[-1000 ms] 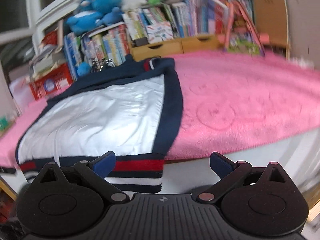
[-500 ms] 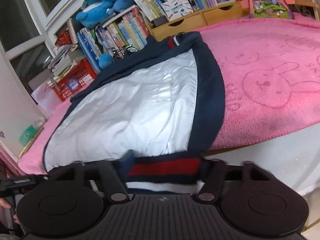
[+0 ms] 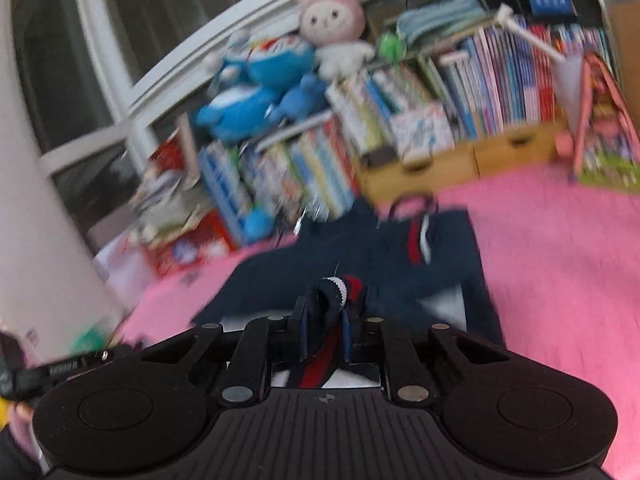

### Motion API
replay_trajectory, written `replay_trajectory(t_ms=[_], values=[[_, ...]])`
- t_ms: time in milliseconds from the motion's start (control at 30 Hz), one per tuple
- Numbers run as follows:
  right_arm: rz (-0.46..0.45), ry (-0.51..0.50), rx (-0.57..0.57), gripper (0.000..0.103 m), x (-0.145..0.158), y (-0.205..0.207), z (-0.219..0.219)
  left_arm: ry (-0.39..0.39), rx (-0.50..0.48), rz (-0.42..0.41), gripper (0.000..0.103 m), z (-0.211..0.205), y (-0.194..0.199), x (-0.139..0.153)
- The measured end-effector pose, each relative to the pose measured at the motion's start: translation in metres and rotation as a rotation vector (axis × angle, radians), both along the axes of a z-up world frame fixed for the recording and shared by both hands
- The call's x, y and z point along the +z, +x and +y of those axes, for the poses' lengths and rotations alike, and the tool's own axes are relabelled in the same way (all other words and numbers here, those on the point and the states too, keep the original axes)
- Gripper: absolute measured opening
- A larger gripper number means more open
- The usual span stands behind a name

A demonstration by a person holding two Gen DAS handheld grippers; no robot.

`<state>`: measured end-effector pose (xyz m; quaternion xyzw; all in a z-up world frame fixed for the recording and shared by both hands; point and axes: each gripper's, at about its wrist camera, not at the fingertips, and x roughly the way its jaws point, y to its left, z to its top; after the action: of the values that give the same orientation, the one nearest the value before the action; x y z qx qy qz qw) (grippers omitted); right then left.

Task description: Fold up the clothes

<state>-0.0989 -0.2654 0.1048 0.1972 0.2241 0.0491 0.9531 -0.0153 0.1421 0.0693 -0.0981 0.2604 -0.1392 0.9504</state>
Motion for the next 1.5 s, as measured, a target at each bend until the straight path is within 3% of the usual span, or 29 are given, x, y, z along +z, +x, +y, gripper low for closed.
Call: replay_trajectory(t_ms=[67,100,133,200,267,367,433,567,667,767,800,867,933,1000,1033,1100,1200,1267,1333,1433,1500], values=[[0.033,-0.05,-0.077,0.023,-0.007,0.046,-0.011,0.112,0.08,0.006,0.015,-0.005,0.026,-0.008],[0.057,-0.091,-0.106,0.037,-0.012,0.064,-0.015,0.134,0.086,-0.007,0.015,-0.002,0.03,-0.01],[0.074,-0.151,-0.129,0.042,-0.016,0.076,-0.018,0.145,0.081,-0.025,0.017,0.002,0.032,-0.011],[0.039,-0.274,-0.117,0.066,-0.022,0.077,-0.022,0.126,0.007,-0.076,0.031,0.015,0.025,-0.011],[-0.029,-0.379,-0.074,0.08,-0.025,0.068,-0.029,0.167,-0.084,-0.112,0.054,0.016,0.021,-0.012],[-0.029,-0.548,-0.008,0.082,-0.039,0.065,-0.034,0.23,-0.223,-0.116,0.076,0.0,0.024,-0.023],[0.015,-0.601,0.034,0.082,-0.055,0.072,-0.031,0.235,-0.276,-0.071,0.079,-0.018,0.035,-0.037],[0.085,-0.605,0.105,0.078,-0.088,0.092,-0.023,0.198,-0.247,0.08,0.079,-0.047,0.066,-0.063],[0.104,-0.511,0.14,0.073,-0.102,0.106,-0.024,0.114,-0.212,0.193,0.079,-0.05,0.087,-0.079],[0.14,-0.39,0.191,0.068,-0.112,0.119,-0.029,0.112,-0.2,0.191,0.08,-0.052,0.087,-0.085],[0.166,-0.358,0.212,0.066,-0.117,0.123,-0.029,0.124,-0.206,0.188,0.077,-0.055,0.083,-0.084],[0.166,-0.342,0.224,0.067,-0.122,0.122,-0.027,0.15,-0.219,0.182,0.047,-0.061,0.076,-0.082],[0.16,-0.327,0.223,0.06,-0.123,0.119,-0.025,0.168,-0.208,0.18,0.035,-0.067,0.065,-0.079],[0.17,-0.305,0.216,0.029,-0.118,0.114,-0.023,0.181,-0.197,0.169,0.027,-0.07,0.055,-0.076],[0.167,-0.298,0.213,0.022,-0.115,0.109,-0.021,0.17,-0.185,0.167,0.022,-0.069,0.051,-0.073],[0.14,-0.296,0.206,0.013,-0.104,0.097,-0.018,0.13,-0.146,0.142,0.017,-0.065,0.046,-0.061],[0.045,-0.326,0.186,0.013,-0.075,0.087,-0.015,0.11,-0.141,-0.012,0.017,-0.058,0.051,-0.019],[-0.026,-0.367,0.178,0.012,-0.049,0.095,-0.014,0.159,-0.14,-0.163,0.017,-0.061,0.07,0.014],[-0.105,-0.407,0.156,0.012,-0.022,0.119,-0.013,0.225,-0.111,-0.262,0.017,-0.071,0.101,0.036],[-0.166,-0.448,0.11,0.013,-0.001,0.177,-0.009,0.343,-0.059,-0.304,0.017,-0.091,0.162,0.035],[-0.169,-0.46,0.078,0.013,0.002,0.221,-0.011,0.401,-0.04,-0.271,0.018,-0.093,0.203,0.019]])
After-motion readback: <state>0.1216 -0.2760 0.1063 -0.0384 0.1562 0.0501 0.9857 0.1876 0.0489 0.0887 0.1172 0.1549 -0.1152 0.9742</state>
